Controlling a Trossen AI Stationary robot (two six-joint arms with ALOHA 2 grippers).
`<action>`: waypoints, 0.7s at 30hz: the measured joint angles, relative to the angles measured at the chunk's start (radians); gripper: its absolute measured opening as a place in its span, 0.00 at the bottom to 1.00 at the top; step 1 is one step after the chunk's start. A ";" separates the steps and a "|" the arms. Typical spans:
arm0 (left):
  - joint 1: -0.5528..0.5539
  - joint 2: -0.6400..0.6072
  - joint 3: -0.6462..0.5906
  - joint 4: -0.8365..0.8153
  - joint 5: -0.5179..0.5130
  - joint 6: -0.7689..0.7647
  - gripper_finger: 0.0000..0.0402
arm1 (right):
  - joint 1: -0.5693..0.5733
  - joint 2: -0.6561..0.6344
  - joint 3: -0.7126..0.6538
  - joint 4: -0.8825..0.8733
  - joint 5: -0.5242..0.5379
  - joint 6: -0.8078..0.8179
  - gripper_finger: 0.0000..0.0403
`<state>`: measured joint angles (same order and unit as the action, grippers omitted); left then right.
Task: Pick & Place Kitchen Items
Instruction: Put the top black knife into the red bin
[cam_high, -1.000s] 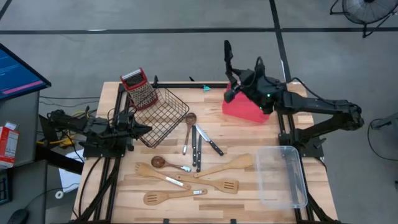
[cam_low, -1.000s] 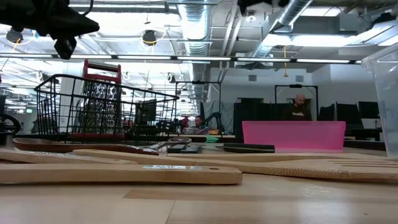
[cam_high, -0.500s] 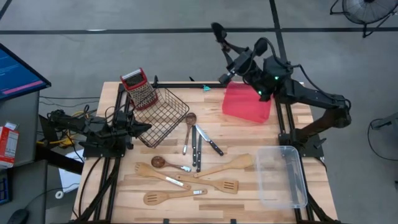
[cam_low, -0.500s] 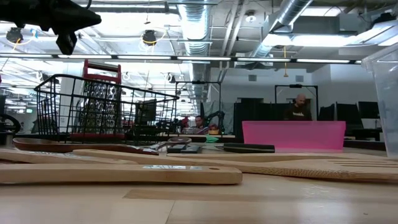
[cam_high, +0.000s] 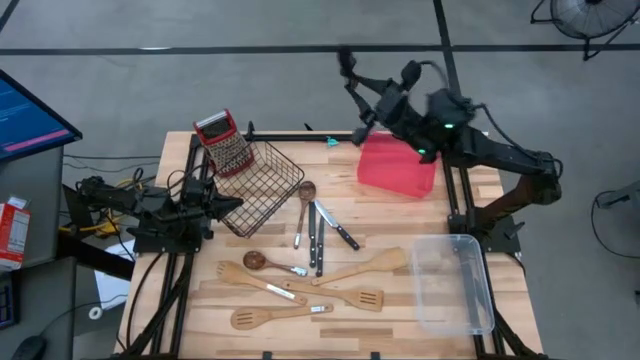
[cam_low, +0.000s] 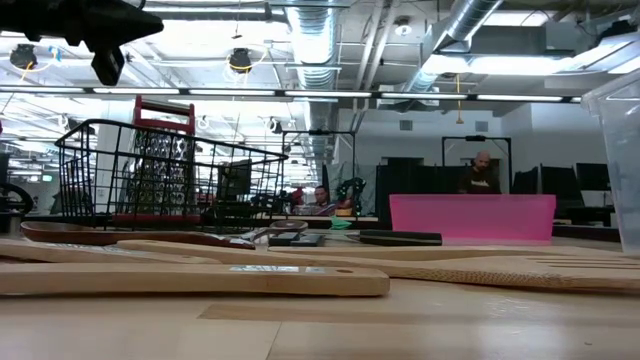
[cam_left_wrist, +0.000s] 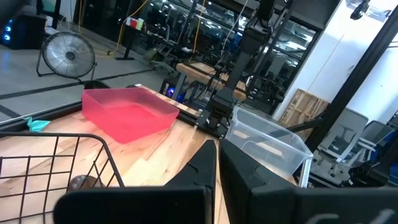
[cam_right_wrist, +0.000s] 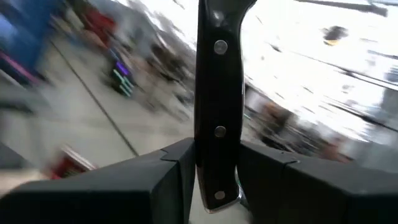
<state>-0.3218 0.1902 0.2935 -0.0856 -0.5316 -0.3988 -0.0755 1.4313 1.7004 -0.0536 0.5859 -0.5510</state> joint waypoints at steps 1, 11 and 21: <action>0.000 0.000 0.000 0.003 0.000 0.000 0.01 | 0.009 -0.017 0.000 -0.001 -0.040 0.026 0.25; 0.000 0.000 0.000 0.018 0.001 0.001 0.01 | 0.051 -0.181 0.001 -0.011 -0.662 0.447 0.25; 0.000 0.000 0.000 0.020 0.006 0.027 0.01 | 0.095 -0.212 0.001 0.055 -1.366 0.741 0.25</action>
<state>-0.3222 0.1902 0.2935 -0.0654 -0.5251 -0.3715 0.0196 1.2192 1.7016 0.0010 -0.7800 0.1903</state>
